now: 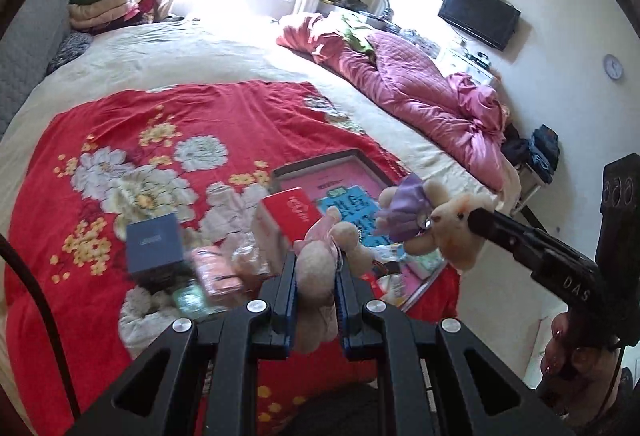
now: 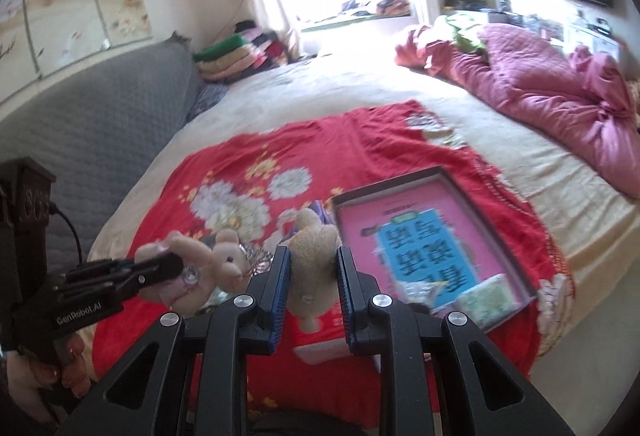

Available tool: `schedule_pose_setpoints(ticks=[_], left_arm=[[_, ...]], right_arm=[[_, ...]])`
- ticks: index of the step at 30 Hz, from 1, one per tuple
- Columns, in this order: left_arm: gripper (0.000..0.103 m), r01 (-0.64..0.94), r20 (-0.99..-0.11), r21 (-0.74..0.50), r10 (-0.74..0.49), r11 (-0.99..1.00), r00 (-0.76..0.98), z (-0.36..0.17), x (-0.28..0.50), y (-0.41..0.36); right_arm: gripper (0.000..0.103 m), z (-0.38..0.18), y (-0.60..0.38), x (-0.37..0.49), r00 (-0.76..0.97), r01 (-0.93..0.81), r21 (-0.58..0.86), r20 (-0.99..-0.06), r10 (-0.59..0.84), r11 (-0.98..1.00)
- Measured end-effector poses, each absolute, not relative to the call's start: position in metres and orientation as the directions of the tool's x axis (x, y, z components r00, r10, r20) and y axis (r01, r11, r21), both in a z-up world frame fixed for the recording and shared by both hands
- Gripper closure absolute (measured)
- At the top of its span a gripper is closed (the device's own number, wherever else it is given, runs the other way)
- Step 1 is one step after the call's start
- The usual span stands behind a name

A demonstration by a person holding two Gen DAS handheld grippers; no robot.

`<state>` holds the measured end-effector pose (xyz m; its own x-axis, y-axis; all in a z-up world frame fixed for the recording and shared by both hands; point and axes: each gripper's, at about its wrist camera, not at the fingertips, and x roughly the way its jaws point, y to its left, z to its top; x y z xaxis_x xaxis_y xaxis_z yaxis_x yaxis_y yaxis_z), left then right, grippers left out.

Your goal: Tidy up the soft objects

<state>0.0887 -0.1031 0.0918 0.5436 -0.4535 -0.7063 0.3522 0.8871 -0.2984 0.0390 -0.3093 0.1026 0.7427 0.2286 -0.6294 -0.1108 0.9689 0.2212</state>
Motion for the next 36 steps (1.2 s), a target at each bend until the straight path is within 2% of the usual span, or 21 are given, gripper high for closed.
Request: schedule_pose_setpoints(ticks=[10, 18, 36], left_arm=[[0.087, 0.437, -0.726, -0.261, -0.474, 0.861, 0.499, 0.093, 0.097, -0.167], [0.087, 0.456, -0.756, -0.235, -0.457, 0.858, 0.469, 0.082, 0.112, -0.203], [0.087, 0.418, -0.836, -0.195, -0.373, 0.887, 0.402, 0.023, 0.161, -0.243]], right_arm=[[0.079, 0.114, -0.378, 0.031, 0.796, 0.035, 0.261, -0.591, 0.131, 0.965], [0.079, 0.108, -0.404, 0.034, 0.805, 0.083, 0.29, -0.584, 0.108, 0.953], [0.079, 0.053, -0.427, 0.061, 0.761, 0.151, 0.314, -0.643, 0.093, 0.937]])
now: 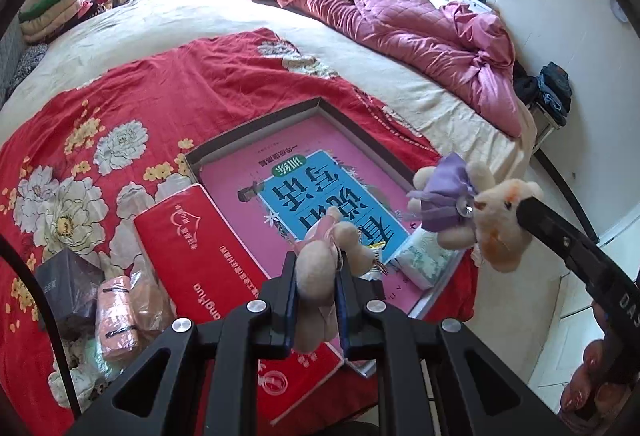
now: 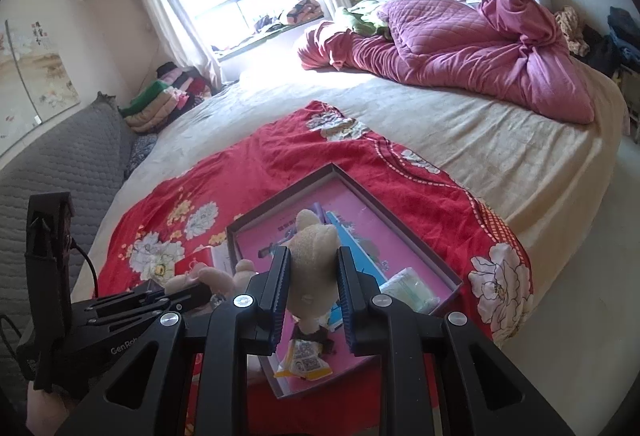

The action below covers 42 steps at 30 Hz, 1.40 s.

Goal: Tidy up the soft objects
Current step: 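Lower the teddy bear with the left tool while the right tool lowers the cream plush into the tray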

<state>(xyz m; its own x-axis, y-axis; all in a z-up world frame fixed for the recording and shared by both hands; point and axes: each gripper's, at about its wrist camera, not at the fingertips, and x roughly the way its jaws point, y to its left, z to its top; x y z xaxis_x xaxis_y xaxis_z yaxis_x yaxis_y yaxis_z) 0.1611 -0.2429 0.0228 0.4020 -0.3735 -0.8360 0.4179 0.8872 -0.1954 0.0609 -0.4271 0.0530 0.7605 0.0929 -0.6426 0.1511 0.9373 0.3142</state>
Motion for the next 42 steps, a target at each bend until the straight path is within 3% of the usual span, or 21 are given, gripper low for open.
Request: schedule_pose_setpoints(ticks=[20, 42], left_arm=[[0.087, 0.406, -0.893, -0.163, -0.309, 0.899, 0.327, -0.027, 0.197, -0.27], [0.086, 0.415, -0.898, -0.15, -0.299, 0.897, 0.322, -0.03, 0.197, -0.271]], right_arm=[[0.079, 0.002, -0.438, 0.089, 0.703, 0.236, 0.302, -0.709, 0.052, 0.924], [0.078, -0.058, -0.413, 0.103, 0.555, 0.198, 0.181, -0.831, 0.042, 0.963]])
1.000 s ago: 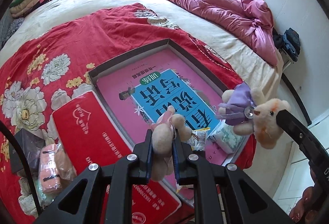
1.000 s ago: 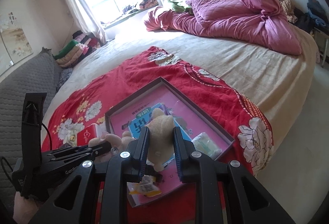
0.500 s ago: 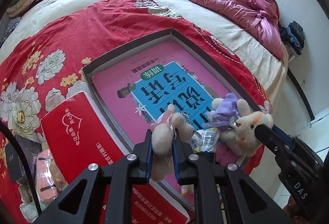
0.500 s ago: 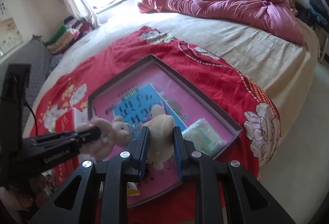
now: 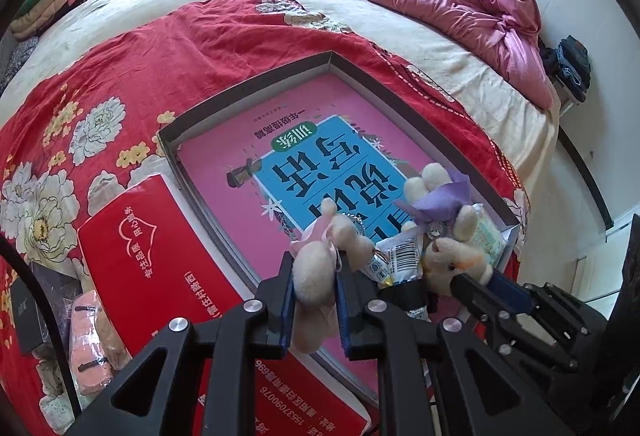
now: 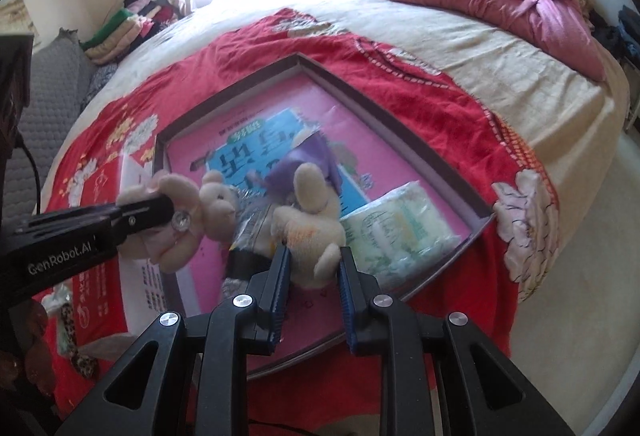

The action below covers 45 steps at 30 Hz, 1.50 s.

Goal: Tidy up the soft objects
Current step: 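Lower the teddy bear with the left tool while the right tool lowers the cream plush into the tray, then open the right tool on the cream plush while the left tool releases the teddy bear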

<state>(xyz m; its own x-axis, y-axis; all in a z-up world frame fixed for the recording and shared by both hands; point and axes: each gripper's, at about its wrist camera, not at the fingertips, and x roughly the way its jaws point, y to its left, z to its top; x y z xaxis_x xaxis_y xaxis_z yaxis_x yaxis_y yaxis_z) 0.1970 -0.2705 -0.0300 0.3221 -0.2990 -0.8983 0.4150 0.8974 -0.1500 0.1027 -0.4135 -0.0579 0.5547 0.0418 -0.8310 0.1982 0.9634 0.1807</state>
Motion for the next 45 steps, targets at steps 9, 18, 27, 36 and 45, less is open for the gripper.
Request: schedule_pose_setpoints(ticks=[9, 18, 27, 36, 45], left_arm=[[0.086, 0.428, -0.905, -0.166, -0.309, 0.888, 0.291, -0.029, 0.196, -0.273], [0.085, 0.435, -0.913, -0.172, -0.309, 0.884, 0.266, -0.033, 0.194, -0.278], [0.084, 0.449, -0.92, -0.181, -0.312, 0.875, 0.236, -0.037, 0.183, -0.28], [0.069, 0.457, -0.916, -0.198, -0.33, 0.867, 0.228, -0.033, 0.172, -0.278], [0.054, 0.458, -0.903, -0.205, -0.347, 0.865, 0.252, -0.02, 0.156, -0.273]], right_arm=[[0.077, -0.058, -0.413, 0.101, 0.55, 0.186, 0.18, -0.833, 0.049, 0.966], [0.067, -0.056, -0.414, 0.099, 0.556, 0.191, 0.166, -0.83, 0.033, 0.967], [0.059, -0.047, -0.422, 0.094, 0.573, 0.229, 0.152, -0.82, -0.007, 0.961], [0.049, -0.034, -0.424, 0.089, 0.591, 0.236, 0.154, -0.807, -0.015, 0.959], [0.044, -0.027, -0.427, 0.083, 0.59, 0.269, 0.13, -0.806, -0.057, 0.954]])
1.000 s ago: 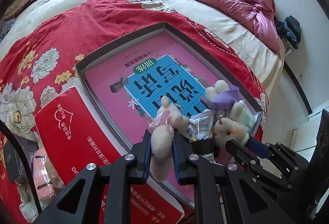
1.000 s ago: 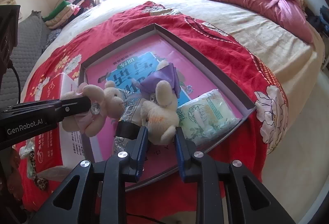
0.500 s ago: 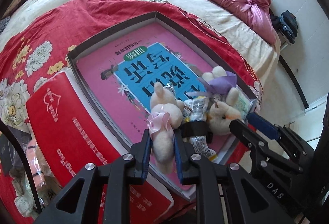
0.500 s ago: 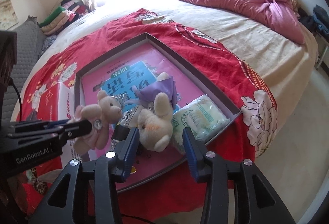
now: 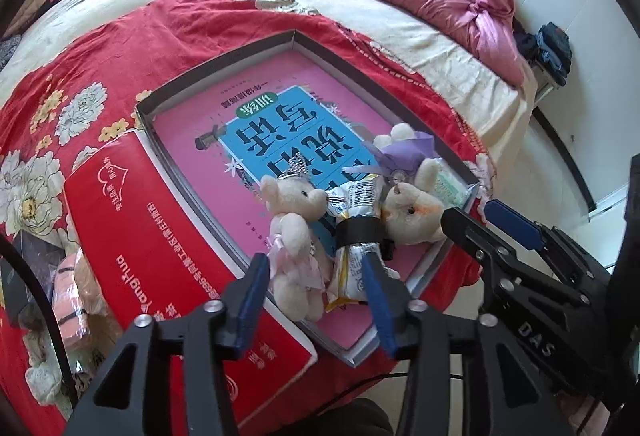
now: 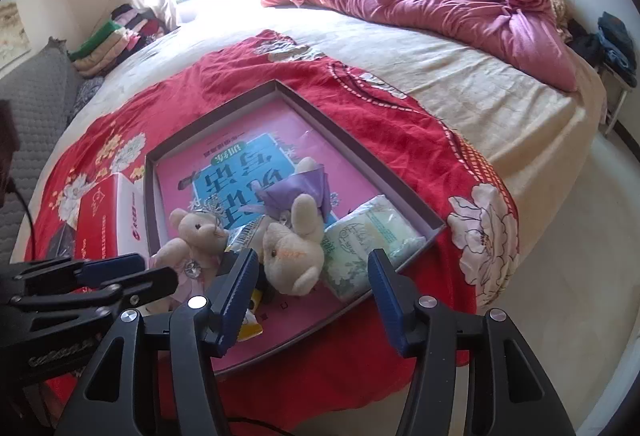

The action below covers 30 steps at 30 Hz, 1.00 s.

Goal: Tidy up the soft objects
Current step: 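Open the right tool on the cream plush while the left tool releases the teddy bear, then withdraw both open tools from the tray back toward the pile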

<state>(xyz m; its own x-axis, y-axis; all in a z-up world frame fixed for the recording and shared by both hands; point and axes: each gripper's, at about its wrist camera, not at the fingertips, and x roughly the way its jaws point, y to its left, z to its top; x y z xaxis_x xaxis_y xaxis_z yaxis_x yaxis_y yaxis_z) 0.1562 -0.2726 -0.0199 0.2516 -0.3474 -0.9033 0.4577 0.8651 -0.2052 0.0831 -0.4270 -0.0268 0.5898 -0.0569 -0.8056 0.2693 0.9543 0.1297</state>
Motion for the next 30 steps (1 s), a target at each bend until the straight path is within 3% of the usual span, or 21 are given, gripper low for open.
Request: schedule_pose_setpoints(ticks=[13, 30], left_arm=[[0.026, 0.455, -0.852, -0.208, -0.389, 0.866, 0.351, 0.028, 0.127, -0.252], [0.024, 0.401, -0.825, -0.198, -0.373, 0.895, 0.425, 0.052, 0.103, -0.213]], right_arm=[[0.033, -0.003, -0.423, 0.07, 0.625, 0.292, 0.112, -0.774, -0.1, 0.95], [0.03, 0.038, -0.397, 0.053, 0.679, 0.258, 0.031, -0.716, -0.159, 0.966]])
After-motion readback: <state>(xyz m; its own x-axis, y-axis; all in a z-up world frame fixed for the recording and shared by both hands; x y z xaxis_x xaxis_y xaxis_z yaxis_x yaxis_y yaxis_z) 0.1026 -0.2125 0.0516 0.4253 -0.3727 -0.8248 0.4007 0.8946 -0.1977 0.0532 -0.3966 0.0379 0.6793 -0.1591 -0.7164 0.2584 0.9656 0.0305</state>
